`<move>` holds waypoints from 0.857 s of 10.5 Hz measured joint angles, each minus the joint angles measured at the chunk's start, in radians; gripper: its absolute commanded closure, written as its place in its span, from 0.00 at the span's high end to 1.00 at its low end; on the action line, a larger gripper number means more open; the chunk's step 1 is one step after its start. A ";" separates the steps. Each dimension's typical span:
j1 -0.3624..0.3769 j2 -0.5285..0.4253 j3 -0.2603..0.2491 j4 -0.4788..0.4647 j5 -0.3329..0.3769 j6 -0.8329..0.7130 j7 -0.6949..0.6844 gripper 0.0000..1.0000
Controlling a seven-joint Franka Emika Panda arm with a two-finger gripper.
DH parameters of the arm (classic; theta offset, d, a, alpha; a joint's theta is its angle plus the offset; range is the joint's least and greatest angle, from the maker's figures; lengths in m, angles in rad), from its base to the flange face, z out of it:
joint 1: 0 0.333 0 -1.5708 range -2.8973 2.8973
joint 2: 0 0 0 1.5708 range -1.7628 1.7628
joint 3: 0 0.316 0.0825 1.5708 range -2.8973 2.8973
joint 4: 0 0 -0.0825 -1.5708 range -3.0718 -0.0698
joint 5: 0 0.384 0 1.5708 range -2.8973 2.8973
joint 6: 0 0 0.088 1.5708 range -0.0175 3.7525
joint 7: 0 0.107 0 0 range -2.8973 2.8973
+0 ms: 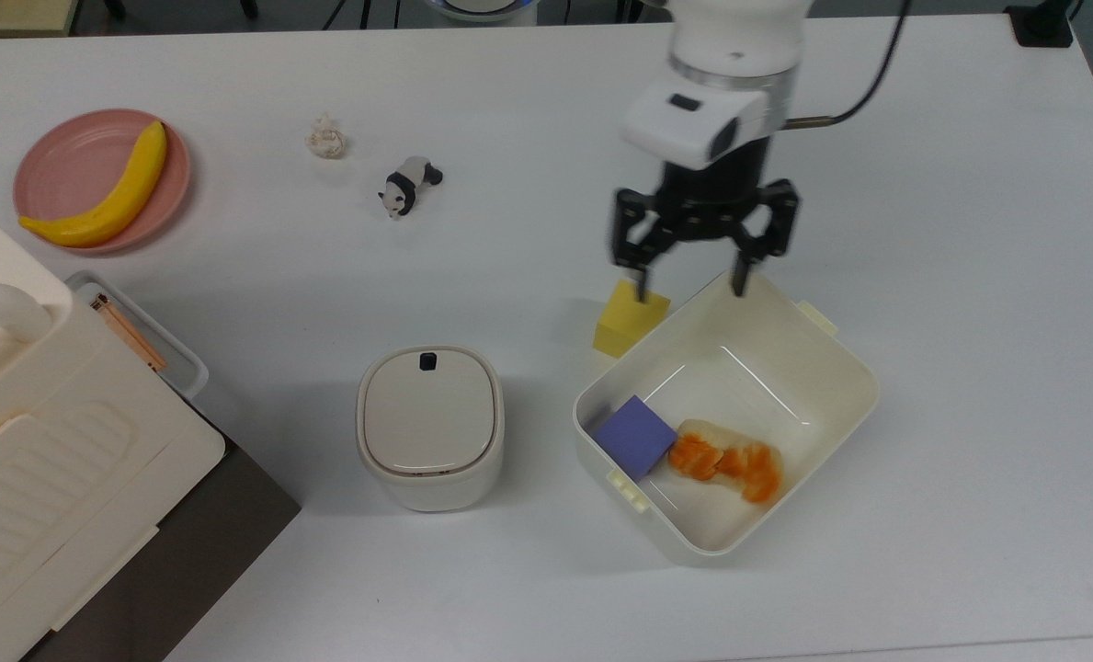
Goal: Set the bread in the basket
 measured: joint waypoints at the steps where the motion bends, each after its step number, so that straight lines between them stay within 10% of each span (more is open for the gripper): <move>1: -0.030 -0.019 -0.001 0.006 -0.004 -0.085 -0.001 1.00; 9: -0.295 -0.268 -0.003 -0.102 0.016 -0.533 -0.125 1.00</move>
